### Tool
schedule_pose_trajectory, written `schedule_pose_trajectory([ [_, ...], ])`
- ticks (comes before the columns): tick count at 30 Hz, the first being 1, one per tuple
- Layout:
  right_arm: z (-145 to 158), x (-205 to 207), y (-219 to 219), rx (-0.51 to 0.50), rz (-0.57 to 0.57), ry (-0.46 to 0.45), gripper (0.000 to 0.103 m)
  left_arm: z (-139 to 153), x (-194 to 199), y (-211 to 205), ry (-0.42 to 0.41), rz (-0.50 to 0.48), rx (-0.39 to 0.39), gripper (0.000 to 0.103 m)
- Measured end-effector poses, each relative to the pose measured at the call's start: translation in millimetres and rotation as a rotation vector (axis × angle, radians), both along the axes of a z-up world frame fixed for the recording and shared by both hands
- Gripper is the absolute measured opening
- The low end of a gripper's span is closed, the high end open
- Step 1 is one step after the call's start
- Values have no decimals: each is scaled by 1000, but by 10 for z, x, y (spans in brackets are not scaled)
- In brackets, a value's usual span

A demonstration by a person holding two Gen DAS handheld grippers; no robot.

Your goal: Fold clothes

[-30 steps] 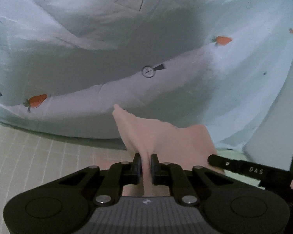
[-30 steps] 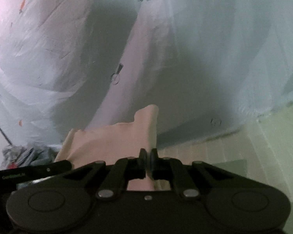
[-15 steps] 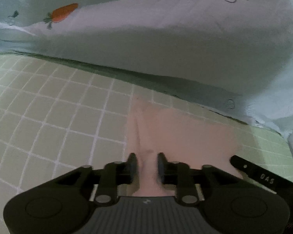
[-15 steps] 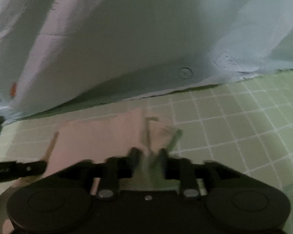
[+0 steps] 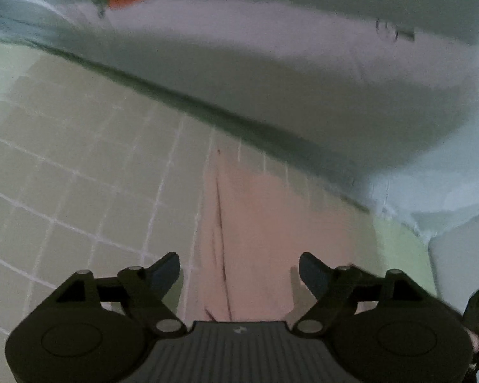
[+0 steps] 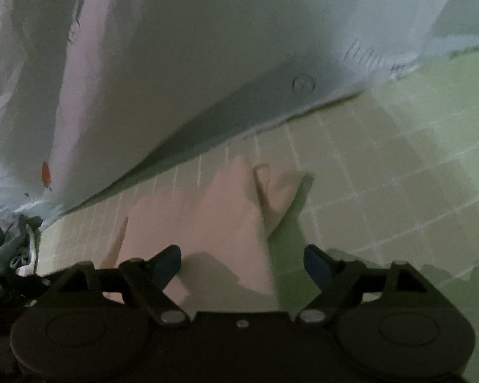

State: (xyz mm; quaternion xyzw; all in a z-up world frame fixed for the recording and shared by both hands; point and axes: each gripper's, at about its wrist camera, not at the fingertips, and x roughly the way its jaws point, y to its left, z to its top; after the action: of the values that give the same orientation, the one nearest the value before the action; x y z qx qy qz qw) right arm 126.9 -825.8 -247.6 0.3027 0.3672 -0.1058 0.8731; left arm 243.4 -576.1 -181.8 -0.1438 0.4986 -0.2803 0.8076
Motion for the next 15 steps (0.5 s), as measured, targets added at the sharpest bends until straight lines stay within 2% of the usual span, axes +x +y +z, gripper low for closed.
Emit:
schedule_pose_trajectory([
  [2,-50,23,0,30,8,-2,83,-78,-19,-74,31,-34,9,81],
  [3,-57,21,8,38,19,-11,73,-105,-34,-92,44,-41,-1,72],
  [4,-70,26,11,60,39,-19,52,-121,-57,-98,56,-41,-24,64],
  [5,-81,25,19,82,51,-25,47,-128,-77,-99,64,-41,-49,48],
  [6,-78,17,39,86,62,-32,34,-121,-93,-105,63,-40,-53,41],
  [7,-70,9,61,85,75,-41,24,-107,-108,-112,59,-41,-54,39],
  [9,10,-32,127,56,91,-54,22,-37,-140,-130,34,-52,-30,30],
  [15,282,-520,353,13,80,-53,21,164,-601,92,47,-81,-38,27],
])
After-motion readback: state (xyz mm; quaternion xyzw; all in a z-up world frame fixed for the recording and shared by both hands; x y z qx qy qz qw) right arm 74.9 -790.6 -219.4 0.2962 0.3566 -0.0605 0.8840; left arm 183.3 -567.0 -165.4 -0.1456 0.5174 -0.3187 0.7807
